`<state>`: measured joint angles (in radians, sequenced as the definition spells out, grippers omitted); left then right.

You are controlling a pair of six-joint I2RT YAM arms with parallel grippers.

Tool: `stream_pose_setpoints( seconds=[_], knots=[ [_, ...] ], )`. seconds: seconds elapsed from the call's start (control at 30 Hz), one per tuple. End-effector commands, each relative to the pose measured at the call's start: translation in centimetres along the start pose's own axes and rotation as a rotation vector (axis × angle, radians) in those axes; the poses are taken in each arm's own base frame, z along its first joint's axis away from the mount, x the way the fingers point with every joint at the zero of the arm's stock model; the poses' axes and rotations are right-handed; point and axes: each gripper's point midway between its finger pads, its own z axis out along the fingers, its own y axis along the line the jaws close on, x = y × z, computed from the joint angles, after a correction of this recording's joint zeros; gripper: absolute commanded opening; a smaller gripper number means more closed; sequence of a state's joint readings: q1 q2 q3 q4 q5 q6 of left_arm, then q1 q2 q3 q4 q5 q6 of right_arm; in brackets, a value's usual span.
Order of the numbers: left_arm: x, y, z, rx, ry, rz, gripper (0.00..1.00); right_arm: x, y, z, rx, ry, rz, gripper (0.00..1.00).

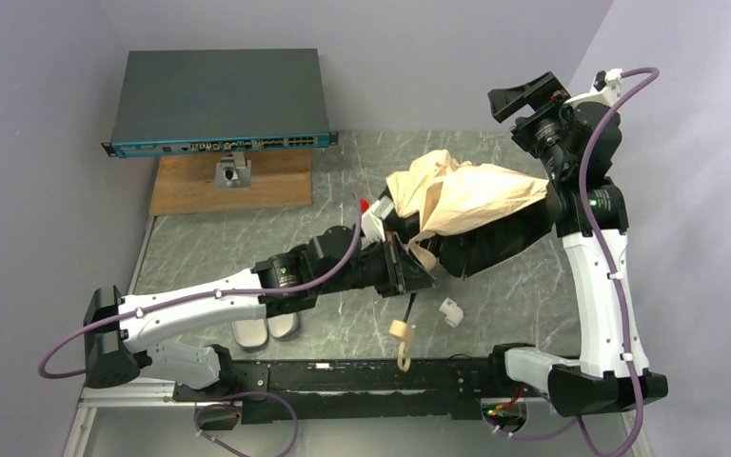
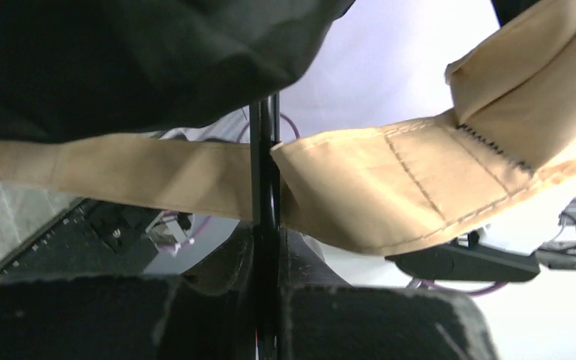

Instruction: Open the umbrella

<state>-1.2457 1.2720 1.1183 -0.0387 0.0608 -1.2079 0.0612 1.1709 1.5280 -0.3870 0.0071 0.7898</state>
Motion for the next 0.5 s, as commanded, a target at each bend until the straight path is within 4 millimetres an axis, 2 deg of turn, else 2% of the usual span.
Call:
stream_pose_setpoints(
  seconds=[0.0,0.1,0.17,0.3,0.4,0.47],
  knots=[
    [-4.8,-3.6,-0.6,0.178,-0.112,0.010,0.00,1.3,0.4,-3.5,-0.020,0.148,-0.183,0.97],
    [-6.9,-3.5,-0.8,0.184,-0.156,-0.001,0.00,1.5,-0.5,-5.4,0.024,0.179,-0.241,0.99],
    [-8.2,-3.5,-1.2,0.198,-0.187,-0.007,0.00,1.1,-1.9,-6.5,0.093,0.157,-0.268,1.00],
    [-9.9,-3.5,-2.1,0.205,-0.233,-0.021,0.00,0.0,-4.3,-7.3,0.191,0.095,-0.355,1.00],
    [-11.3,-3.6,-3.0,0.205,-0.295,-0.008,0.00,1.6,-4.5,-7.5,0.160,0.158,-0.359,1.00],
    [-12.6,-3.3,-3.7,0.182,-0.352,-0.006,0.00,3.2,-3.1,-7.7,0.057,0.218,-0.335,1.00]
  ],
)
